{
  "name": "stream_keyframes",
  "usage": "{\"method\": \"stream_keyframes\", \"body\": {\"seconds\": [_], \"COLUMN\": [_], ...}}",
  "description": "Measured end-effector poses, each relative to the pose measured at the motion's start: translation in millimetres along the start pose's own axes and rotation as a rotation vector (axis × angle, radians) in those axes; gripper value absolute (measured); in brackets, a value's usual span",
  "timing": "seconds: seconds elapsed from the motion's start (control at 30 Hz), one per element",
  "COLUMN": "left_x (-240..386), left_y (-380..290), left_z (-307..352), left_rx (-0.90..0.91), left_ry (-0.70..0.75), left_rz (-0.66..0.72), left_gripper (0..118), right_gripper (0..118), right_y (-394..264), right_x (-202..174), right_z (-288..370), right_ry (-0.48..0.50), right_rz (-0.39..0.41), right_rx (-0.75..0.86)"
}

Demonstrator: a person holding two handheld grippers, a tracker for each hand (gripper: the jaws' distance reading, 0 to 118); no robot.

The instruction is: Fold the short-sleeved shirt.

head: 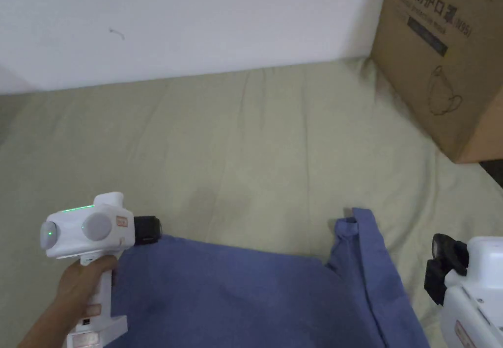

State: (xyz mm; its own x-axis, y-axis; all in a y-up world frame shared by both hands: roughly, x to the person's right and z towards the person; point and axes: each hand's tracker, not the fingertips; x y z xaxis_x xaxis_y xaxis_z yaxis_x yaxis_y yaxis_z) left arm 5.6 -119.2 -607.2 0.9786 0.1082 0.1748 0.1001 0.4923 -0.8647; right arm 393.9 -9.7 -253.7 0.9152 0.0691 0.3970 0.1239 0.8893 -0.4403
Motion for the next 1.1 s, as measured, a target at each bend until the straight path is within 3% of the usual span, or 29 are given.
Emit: {"method": "stream_keyframes", "body": {"seconds": [0.07, 0.1, 0.13, 0.23, 0.27, 0.3, 0.37, 0.43, 0.47, 0.53, 0.6, 0.63, 0.73, 0.77, 0.8, 0.87, 0.93, 0.97, 1.0, 1.03, 1.1], "left_x": [5, 10, 15, 25, 25, 26, 25, 29, 29, 31, 32, 33, 22, 22, 23, 21, 20, 19, 18, 17, 15], "left_y": [-1, -3, -7, -16, -16, -16, -18, -24, -26, -31, -36, -39, -35, -37, -37, -40, -42, -43, -45, -48, -50], "left_z": [-13, -18, -21, -18, -17, -14, -3, 23, 34, 64, 84, 92, 95, 99, 103, 106, 109, 110, 111, 112, 114], "left_rx": [-0.042, -0.051, -0.072, -0.026, -0.042, -0.042, -0.015, 0.057, 0.087, 0.126, 0.143, 0.156, 0.177, 0.182, 0.187, 0.192, 0.188, 0.187, 0.187, 0.188, 0.189], "left_ry": [0.009, 0.026, 0.037, 0.058, 0.039, 0.027, -0.006, -0.024, -0.029, -0.072, -0.073, -0.067, -0.081, -0.084, -0.083, -0.076, -0.076, -0.075, -0.074, -0.072, -0.071], "left_rz": [-0.037, -0.048, -0.072, -0.160, -0.143, -0.141, -0.134, -0.122, -0.120, -0.115, -0.129, -0.136, -0.123, -0.117, -0.116, -0.113, -0.100, -0.092, -0.084, -0.077, -0.063], "left_gripper": [96, 82, 57, 33, 11, 3, 3, 2, 2, 2, 2, 2, 2, 2, 2, 2, 2, 2, 2, 2, 2], "right_gripper": [0, 0, 0, 0, 0, 0, 3, 43, 78, 92, 107, 107, 106, 100, 90, 54, 44, 33, 8, 1, 1], "right_y": [-5, -7, -8, -11, -11, -11, -13, -15, -17, -22, -30, -35, -50, -55, -61, -70, -76, -76, -74, -72, -68], "right_x": [4, 6, 7, 11, 13, 15, 18, 19, 20, 17, 12, 8, -2, -2, -2, -5, -7, -7, -6, -6, -1], "right_z": [-7, -10, -11, -17, -20, -24, -38, -60, -71, -96, -115, -125, -153, -159, -166, -176, -178, -174, -170, -168, -157], "right_ry": [-0.006, -0.003, -0.006, -0.011, -0.007, -0.003, 0.001, 0.008, 0.033, 0.056, 0.062, 0.065, 0.046, 0.053, 0.057, 0.037, 0.067, 0.061, 0.055, 0.047, 0.079], "right_rz": [-0.006, -0.011, -0.009, 0.001, -0.003, -0.013, -0.030, -0.048, -0.054, -0.070, -0.083, -0.076, -0.067, -0.072, -0.081, -0.055, -0.042, -0.029, -0.032, -0.035, -0.048], "right_rx": [-0.019, -0.027, -0.033, -0.062, -0.076, -0.089, -0.153, -0.207, -0.250, -0.352, -0.354, -0.365, -0.491, -0.509, -0.525, -0.584, -0.585, -0.554, -0.547, -0.549, -0.521]}}
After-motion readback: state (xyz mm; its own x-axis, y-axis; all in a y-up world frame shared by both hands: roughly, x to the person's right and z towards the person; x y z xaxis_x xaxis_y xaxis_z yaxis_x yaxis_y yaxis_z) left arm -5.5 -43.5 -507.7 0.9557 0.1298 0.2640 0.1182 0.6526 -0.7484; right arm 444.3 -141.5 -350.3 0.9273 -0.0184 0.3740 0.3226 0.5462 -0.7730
